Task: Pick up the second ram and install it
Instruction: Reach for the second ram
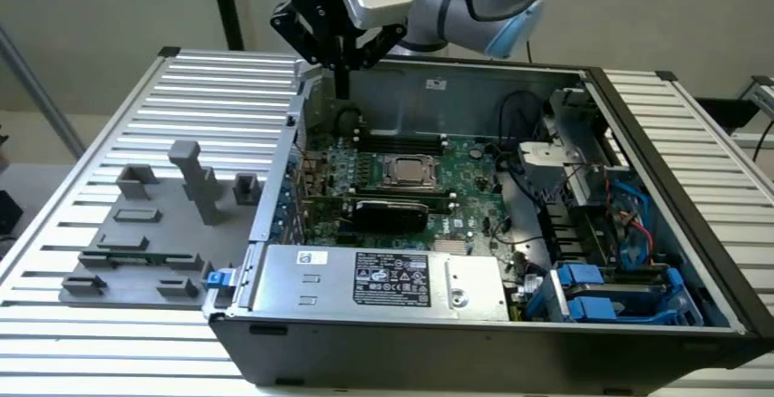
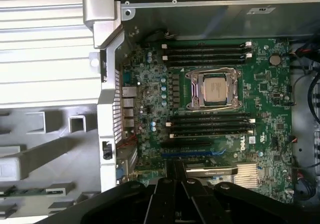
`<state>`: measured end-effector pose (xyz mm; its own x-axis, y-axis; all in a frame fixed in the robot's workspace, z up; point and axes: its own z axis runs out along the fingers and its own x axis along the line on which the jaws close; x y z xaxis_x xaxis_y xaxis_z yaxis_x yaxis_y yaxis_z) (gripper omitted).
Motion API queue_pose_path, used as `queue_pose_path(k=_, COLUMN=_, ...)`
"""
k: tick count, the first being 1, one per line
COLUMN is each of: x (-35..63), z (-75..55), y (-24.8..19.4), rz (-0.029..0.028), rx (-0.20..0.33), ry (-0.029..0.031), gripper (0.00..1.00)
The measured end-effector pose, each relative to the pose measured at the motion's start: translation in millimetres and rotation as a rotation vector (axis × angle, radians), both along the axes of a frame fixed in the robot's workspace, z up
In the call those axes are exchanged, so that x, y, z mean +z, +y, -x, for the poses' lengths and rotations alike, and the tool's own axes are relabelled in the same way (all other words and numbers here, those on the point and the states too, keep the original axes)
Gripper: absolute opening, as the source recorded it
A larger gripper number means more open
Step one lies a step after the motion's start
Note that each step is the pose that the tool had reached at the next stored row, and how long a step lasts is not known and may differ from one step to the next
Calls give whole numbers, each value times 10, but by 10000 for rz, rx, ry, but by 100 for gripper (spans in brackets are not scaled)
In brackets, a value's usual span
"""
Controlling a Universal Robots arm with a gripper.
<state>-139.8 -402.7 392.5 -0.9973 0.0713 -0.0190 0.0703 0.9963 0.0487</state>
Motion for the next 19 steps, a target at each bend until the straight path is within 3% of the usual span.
queue_pose_path(k=19, x=-24, z=864, y=-175, rz=24, rx=0, ry=-1, gripper=11)
